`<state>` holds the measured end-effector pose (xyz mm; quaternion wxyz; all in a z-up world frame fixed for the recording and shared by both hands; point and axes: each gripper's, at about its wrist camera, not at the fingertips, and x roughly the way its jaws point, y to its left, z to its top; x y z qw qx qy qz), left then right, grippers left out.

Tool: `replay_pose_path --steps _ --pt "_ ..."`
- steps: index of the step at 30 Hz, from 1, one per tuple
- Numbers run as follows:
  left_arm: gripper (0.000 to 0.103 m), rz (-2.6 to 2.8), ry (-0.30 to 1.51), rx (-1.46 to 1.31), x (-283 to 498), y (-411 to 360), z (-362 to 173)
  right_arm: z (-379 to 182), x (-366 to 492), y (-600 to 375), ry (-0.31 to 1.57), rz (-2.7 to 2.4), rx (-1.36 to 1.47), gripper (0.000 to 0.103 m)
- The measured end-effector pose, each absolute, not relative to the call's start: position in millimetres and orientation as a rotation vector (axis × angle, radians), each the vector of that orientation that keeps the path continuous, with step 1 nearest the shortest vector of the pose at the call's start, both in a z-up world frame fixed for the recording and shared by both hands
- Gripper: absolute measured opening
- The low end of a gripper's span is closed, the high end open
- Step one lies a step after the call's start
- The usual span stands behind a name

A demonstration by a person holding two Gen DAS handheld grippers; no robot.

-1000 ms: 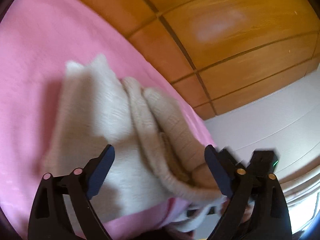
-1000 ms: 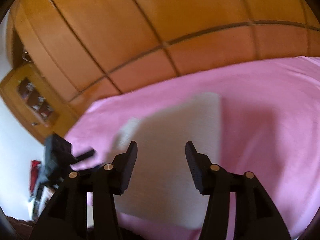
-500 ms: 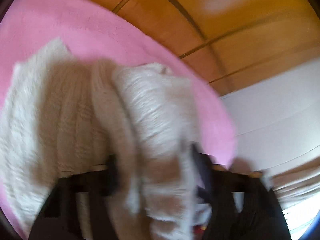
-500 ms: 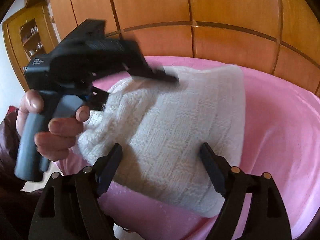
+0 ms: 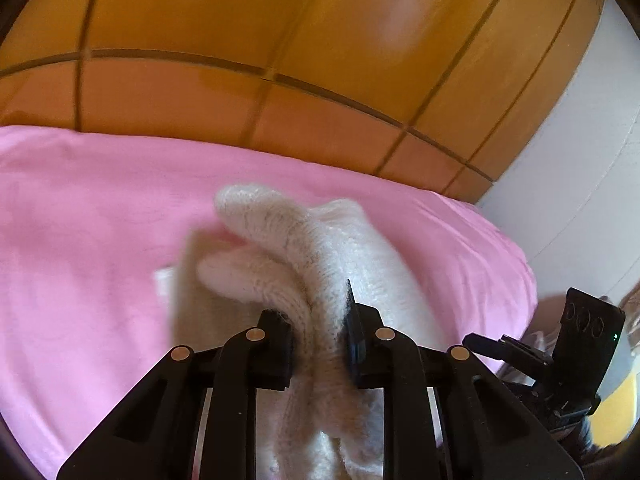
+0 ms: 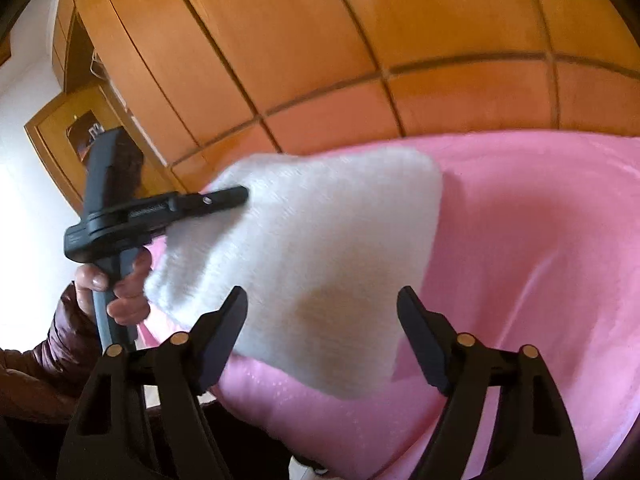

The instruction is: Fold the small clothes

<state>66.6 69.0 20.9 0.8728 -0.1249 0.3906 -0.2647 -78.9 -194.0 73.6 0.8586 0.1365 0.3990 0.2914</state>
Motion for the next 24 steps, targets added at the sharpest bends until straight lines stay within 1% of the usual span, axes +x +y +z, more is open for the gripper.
replay_pose_path --steps 4,7,8,9,10,11,12,13,16,19,24 --pt "0.019 -0.442 0.882 -0.251 72.0 87.0 -13.2 41.7 -66.5 -148.5 0.932 0.609 0.178 0.074" --pt "0.022 -0.353 0.922 -0.208 70.9 92.0 -44.2 22.7 -61.4 -124.8 0.968 0.582 0.117 0.077" --pt "0.028 -0.333 0.914 -0.207 66.8 92.4 -51.5 23.0 -62.2 -115.9 0.957 0.578 0.059 0.08" --pt "0.032 -0.314 0.904 -0.211 63.7 92.7 -54.9 25.1 -61.9 -111.0 0.954 0.576 0.02 0.081" --pt "0.045 -0.285 0.893 -0.201 60.1 92.7 -56.0 24.5 -61.3 -108.2 0.956 0.575 -0.004 0.081" --pt "0.065 -0.256 0.885 -0.196 57.7 93.5 -54.7 26.1 -58.7 -109.0 0.966 0.581 -0.012 0.082" --pt "0.073 -0.218 0.876 -0.202 54.7 96.6 -52.5 27.6 -55.6 -110.4 0.978 0.59 -0.007 0.082" --pt "0.077 -0.206 0.867 -0.217 51.5 100.9 -50.6 33.3 -50.9 -117.0 0.988 0.602 0.015 0.081" --pt "0.077 -0.197 0.849 -0.259 46.3 110.0 -45.0 55.1 -48.1 -132.5 0.944 0.586 0.083 0.081" --pt "0.077 -0.172 0.831 -0.234 41.8 107.3 -42.1 70.9 -34.7 -143.1 0.891 0.534 0.109 0.082" --pt "0.079 -0.157 0.843 -0.177 41.8 88.0 -41.4 78.4 25.5 -121.0 0.863 0.474 0.106 0.082"
